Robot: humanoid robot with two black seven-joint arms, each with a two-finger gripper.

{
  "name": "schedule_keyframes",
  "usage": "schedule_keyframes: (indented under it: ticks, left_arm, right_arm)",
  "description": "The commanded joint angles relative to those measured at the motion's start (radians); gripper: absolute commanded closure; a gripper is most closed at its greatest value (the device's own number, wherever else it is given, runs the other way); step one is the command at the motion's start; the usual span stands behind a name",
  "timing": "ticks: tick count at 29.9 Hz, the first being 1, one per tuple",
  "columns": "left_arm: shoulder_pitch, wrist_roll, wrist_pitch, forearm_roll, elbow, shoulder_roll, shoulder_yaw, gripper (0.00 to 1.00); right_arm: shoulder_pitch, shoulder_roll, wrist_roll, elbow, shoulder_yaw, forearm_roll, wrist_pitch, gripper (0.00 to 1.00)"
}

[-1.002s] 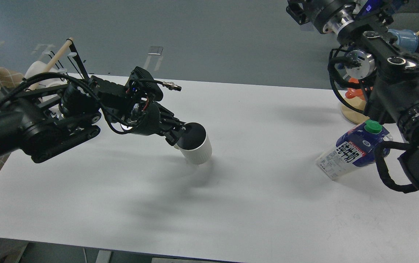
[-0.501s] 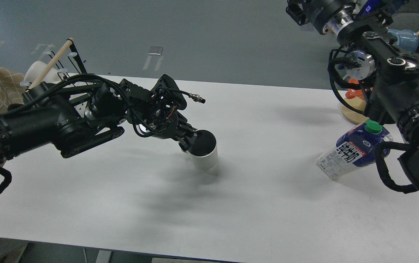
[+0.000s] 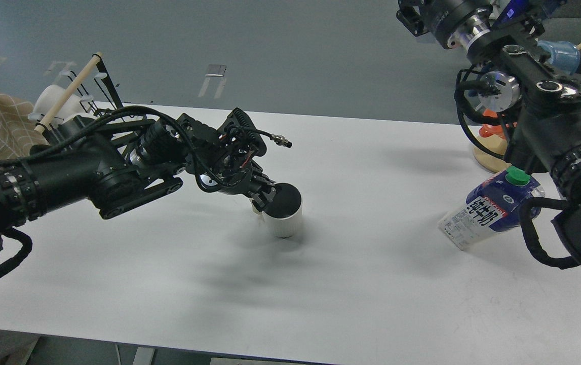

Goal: Place cup and milk with both arms

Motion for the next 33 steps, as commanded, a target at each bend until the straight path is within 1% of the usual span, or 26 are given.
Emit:
schedule_keyframes:
  ticks: [1,2,3,4,5,6,9,11,15,17,19,21,23,25,27,29,31,33]
  left_arm:
    - [-0.001,-0.002,-0.001,-0.007,0.000,0.000,0.002,0.78]
    - [0.000,-0.003,-0.001,-0.008,0.000,0.000,0.000,0.60]
    - [0.000,-0.003,-0.001,-0.013,0.000,0.000,0.000,0.44]
    - [0.000,-0.003,-0.001,-0.013,0.000,0.000,0.000,0.41]
    - [0.000,-0.005,-0.001,-0.013,0.000,0.000,0.000,0.34]
    - [0.000,-0.005,-0.001,-0.013,0.000,0.000,0.000,0.30]
    - [-0.003,-0.009,-0.001,-0.013,-0.002,0.000,0.000,0.21]
    - [-0.014,-0.011,-0.001,-0.014,-0.003,0.000,-0.001,0.17]
    - [-0.037,-0.019,-0.001,-0.019,-0.023,0.007,-0.011,0.12]
    - [-0.079,-0.031,-0.001,-0.080,-0.062,0.041,-0.012,0.10]
    - [-0.107,-0.031,-0.001,-0.127,-0.089,0.078,-0.012,0.10]
    - [-0.142,-0.029,-0.001,-0.221,-0.132,0.133,-0.015,0.08]
    - [-0.187,-0.026,-0.001,-0.382,-0.163,0.199,-0.023,0.08]
    - [-0.195,-0.017,-0.001,-0.523,-0.166,0.246,-0.053,0.07]
    - [-0.193,-0.017,-0.001,-0.623,-0.166,0.273,-0.084,0.07]
    - [-0.187,-0.016,-0.001,-0.767,-0.157,0.303,-0.133,0.07]
    - [-0.172,-0.016,-0.001,-0.952,-0.148,0.340,-0.179,0.07]
    - [-0.152,-0.016,-0.001,-1.055,-0.145,0.357,-0.196,0.07]
  right_arm:
    - [-0.001,0.000,0.000,0.000,0.000,0.000,0.000,0.00]
    - [-0.001,0.000,0.000,0.000,0.000,0.000,0.000,0.00]
    - [-0.001,0.000,0.000,0.000,0.000,0.000,0.000,0.00]
    - [-0.001,0.000,0.000,0.000,0.000,0.000,0.000,0.00]
    - [-0.001,0.000,0.000,0.000,0.000,0.000,0.000,0.00]
    - [-0.001,0.000,0.000,0.000,0.000,0.000,0.000,0.00]
    - [-0.001,0.000,0.000,0.000,0.000,0.000,0.000,0.00]
    - [-0.002,0.000,0.000,0.000,0.000,0.000,0.000,0.00]
    - [-0.004,0.000,0.000,0.000,-0.002,0.000,0.000,0.00]
    - [-0.005,0.000,0.000,0.000,-0.002,0.000,0.000,0.00]
    - [-0.005,0.000,0.000,0.000,-0.002,0.000,0.000,0.00]
    - [-0.005,0.000,0.000,0.002,-0.002,0.000,0.000,0.00]
    - [0.004,0.000,0.000,0.009,-0.003,0.000,0.000,0.00]
    - [0.018,0.000,0.000,0.015,-0.006,-0.008,0.000,0.00]
    - [0.039,0.000,0.000,0.017,-0.026,-0.008,0.000,0.00]
    - [0.076,0.000,0.000,0.018,-0.093,-0.008,0.000,0.00]
    - [0.111,0.000,0.000,0.053,-0.232,-0.009,0.000,0.00]
    - [0.124,-0.043,0.000,0.093,-0.297,-0.009,0.000,0.00]
